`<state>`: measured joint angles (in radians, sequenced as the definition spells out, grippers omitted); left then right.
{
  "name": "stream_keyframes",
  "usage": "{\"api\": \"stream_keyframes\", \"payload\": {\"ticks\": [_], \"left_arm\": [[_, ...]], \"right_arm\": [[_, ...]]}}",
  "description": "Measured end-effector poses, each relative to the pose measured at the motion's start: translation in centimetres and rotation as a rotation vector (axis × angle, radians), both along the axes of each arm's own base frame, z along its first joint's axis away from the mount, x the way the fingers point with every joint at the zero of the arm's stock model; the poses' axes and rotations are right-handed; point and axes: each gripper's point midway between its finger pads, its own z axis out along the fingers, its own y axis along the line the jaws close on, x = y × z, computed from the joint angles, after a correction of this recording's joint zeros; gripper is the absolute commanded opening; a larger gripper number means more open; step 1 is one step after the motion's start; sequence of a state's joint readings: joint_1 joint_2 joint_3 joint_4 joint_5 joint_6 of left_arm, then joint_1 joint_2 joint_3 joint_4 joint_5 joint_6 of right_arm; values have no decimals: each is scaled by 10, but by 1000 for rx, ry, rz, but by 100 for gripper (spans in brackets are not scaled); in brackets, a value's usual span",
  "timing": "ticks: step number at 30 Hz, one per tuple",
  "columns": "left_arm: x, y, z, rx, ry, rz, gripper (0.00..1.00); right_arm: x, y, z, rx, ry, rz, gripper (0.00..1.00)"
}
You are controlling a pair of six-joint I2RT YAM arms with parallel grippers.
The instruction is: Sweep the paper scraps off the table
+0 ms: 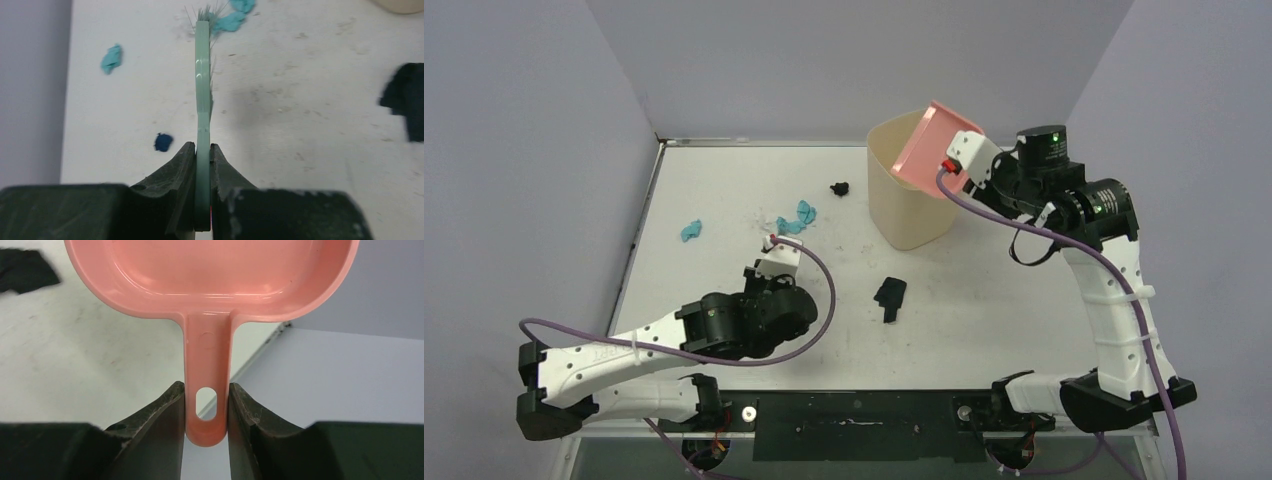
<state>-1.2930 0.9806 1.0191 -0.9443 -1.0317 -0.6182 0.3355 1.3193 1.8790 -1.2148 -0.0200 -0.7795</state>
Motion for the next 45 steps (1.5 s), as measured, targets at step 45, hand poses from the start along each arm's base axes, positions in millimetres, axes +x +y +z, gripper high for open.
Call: {"api": "stream_keyframes", "payload": {"ticks": [45], "left_arm": [[69, 36, -140, 605, 579, 225, 0]], "right_arm": [[-133, -72, -273, -483, 696, 121, 5]]}}
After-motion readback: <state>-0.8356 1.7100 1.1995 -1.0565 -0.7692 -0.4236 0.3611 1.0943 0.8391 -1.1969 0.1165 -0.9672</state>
